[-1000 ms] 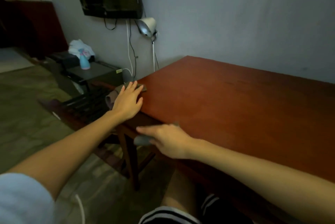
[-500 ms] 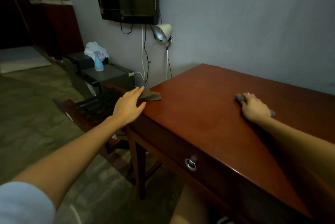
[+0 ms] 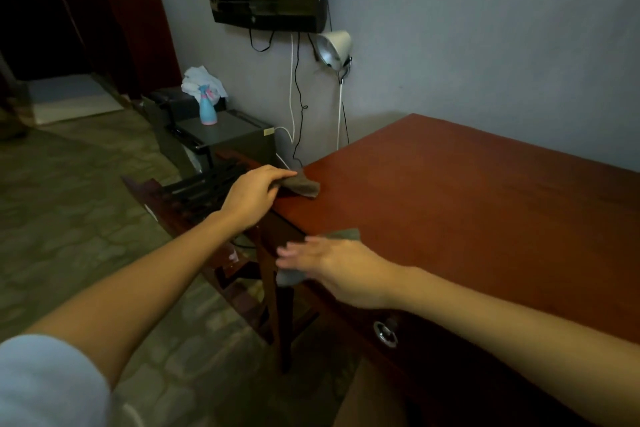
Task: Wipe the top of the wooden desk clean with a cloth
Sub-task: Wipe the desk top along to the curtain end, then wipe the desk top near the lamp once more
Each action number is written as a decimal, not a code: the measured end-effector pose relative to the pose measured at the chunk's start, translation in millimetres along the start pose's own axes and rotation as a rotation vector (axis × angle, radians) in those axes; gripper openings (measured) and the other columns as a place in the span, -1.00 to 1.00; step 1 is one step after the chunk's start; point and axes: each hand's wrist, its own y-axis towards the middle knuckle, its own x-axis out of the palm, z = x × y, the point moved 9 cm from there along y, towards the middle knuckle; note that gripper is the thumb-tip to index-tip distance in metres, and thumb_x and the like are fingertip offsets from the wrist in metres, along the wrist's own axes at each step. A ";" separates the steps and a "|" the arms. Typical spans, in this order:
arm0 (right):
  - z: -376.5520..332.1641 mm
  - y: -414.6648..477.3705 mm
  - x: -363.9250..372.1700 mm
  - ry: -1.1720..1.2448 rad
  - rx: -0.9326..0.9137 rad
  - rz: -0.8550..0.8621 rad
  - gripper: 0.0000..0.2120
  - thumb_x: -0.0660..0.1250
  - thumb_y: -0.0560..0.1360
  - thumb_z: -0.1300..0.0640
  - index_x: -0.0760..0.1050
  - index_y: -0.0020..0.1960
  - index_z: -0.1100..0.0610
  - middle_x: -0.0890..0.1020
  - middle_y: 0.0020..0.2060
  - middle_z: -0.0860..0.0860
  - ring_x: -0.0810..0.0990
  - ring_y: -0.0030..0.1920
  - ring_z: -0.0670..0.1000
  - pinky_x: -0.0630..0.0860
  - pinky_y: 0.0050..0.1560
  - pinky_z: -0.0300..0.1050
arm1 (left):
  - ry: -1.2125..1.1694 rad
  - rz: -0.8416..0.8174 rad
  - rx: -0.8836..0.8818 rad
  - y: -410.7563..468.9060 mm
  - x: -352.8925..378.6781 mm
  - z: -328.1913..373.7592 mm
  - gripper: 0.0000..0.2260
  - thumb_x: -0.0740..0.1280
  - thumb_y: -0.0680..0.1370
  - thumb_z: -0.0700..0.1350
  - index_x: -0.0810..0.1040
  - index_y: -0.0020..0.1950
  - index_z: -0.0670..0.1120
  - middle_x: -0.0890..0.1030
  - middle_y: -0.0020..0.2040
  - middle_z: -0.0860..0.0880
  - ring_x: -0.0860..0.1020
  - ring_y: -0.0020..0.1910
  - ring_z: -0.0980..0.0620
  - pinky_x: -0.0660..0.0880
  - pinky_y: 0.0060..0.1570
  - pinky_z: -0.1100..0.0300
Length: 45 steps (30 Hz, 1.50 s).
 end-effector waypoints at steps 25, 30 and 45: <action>69.6 90.9 -11.9 0.085 0.337 0.105 -0.53 0.06 0.63 0.23 0.12 0.53 0.10 0.14 0.53 0.02 0.10 0.53 0.00 0.07 0.47 -0.13 | -0.004 0.219 -0.261 -19.2 -50.3 -61.9 -0.65 0.23 0.57 -0.27 0.53 0.32 -0.02 0.57 0.24 -0.08 0.52 0.22 -0.08 0.44 0.22 0.04; 37.0 52.9 -12.7 0.154 0.112 0.053 -0.56 0.10 0.62 0.28 0.24 0.49 0.10 0.24 0.49 -0.01 0.12 0.50 -0.12 0.01 0.44 -0.33 | -0.018 0.213 -0.291 -29.3 -52.7 -66.4 -0.65 0.23 0.57 -0.26 0.53 0.31 -0.02 0.57 0.25 -0.07 0.52 0.23 -0.06 0.45 0.22 0.05; 262.3 -242.6 -118.7 -0.076 1.265 0.396 -0.57 0.08 0.64 0.16 0.21 0.50 0.14 0.26 0.48 0.13 0.26 0.46 0.17 0.23 0.41 0.03 | -0.006 -0.282 -0.051 11.8 47.8 10.0 -0.52 0.14 0.65 -0.14 0.11 0.56 -0.05 0.21 0.53 -0.09 0.17 0.51 -0.05 0.06 0.46 0.10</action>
